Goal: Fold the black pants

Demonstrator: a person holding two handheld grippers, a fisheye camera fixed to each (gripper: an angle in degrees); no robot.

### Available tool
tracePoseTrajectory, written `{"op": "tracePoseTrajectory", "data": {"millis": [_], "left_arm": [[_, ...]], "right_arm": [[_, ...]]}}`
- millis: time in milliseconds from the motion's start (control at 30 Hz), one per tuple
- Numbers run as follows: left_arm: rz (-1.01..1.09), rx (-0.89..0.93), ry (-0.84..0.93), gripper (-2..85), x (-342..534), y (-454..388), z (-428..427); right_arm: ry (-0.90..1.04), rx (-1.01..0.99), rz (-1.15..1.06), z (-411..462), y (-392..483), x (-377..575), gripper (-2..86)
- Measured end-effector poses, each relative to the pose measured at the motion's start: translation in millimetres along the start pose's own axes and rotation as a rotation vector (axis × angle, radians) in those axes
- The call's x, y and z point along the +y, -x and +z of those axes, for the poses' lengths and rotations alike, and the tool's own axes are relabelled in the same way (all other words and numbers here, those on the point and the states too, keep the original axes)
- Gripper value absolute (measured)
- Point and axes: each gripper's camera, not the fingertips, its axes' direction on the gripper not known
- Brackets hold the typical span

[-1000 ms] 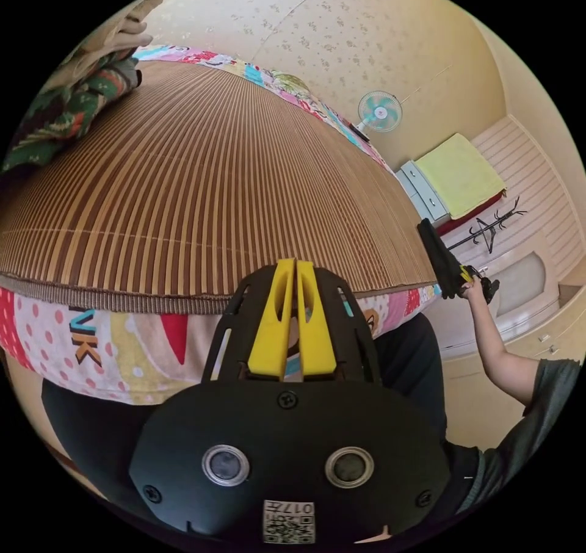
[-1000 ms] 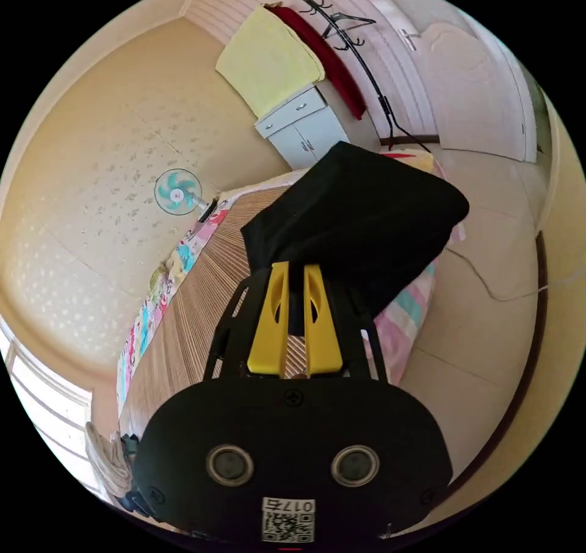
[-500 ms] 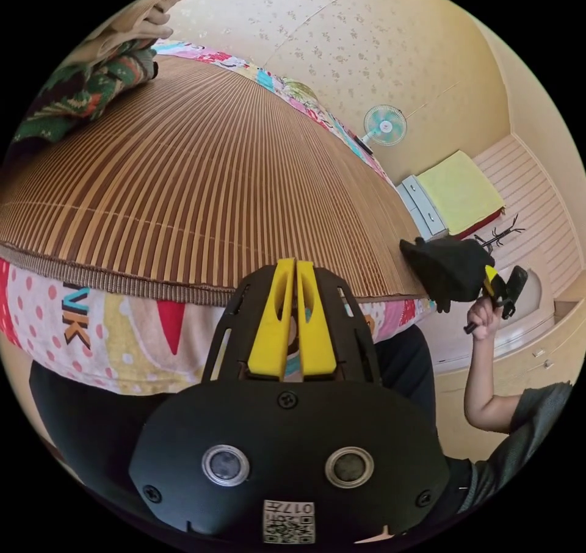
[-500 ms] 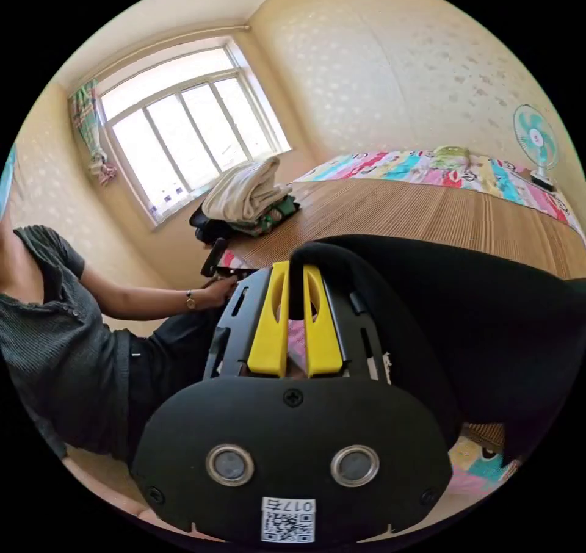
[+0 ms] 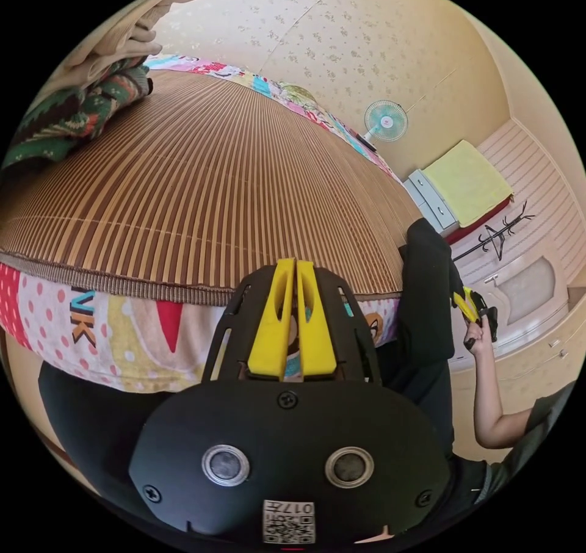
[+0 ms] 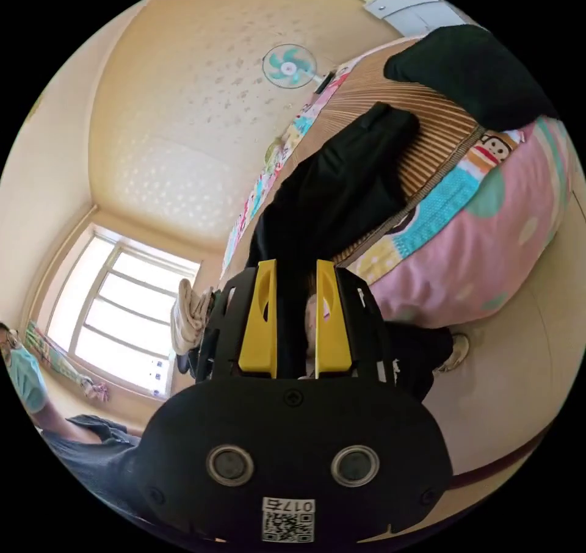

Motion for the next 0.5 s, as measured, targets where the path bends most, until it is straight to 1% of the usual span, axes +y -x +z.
{"op": "tracePoseTrajectory", "data": {"millis": [67, 100, 167, 200, 267, 333, 400, 433, 500], "left_arm": [[0.007, -0.02, -0.006, -0.6, 5.0, -2.3, 1.2], [0.014, -0.027, -0.006, -0.6, 6.2, -3.3, 1.5], [0.073, -0.082, -0.002, -0.7, 10.9, -11.9, 3.1], [0.087, -0.097, 0.0, -0.7, 12.0, -14.4, 3.5], [0.102, -0.128, 0.01, -0.7, 15.9, -18.8, 4.6], [0.064, -0.107, 0.007, -0.7, 20.1, -13.3, 4.1], [0.039, -0.081, 0.0, -0.7, 25.6, -6.3, 3.4], [0.039, -0.074, -0.002, -0.7, 29.1, -3.3, 3.1], [0.048, -0.074, 0.003, -0.7, 33.4, -0.9, 2.5]], "right_arm": [[-0.017, 0.041, 0.055, 5.6, -13.4, -14.5, 9.8], [-0.005, 0.122, 0.093, 15.1, -18.2, -21.9, 10.1], [0.004, 0.222, 0.169, 26.8, -21.0, -26.5, 10.1], [-0.032, 0.234, 0.199, 27.3, -15.4, -23.7, 10.3], [-0.041, 0.236, 0.224, 33.7, -4.2, -17.0, 10.9], [-0.013, 0.242, 0.234, 47.7, 1.0, -10.8, 11.2], [-0.068, 0.277, 0.245, 54.2, -3.1, -3.9, 10.1], [-0.086, 0.272, 0.248, 53.9, -6.5, -3.0, 9.5], [-0.143, 0.196, 0.265, 49.6, -23.9, 1.7, 7.4]]}}
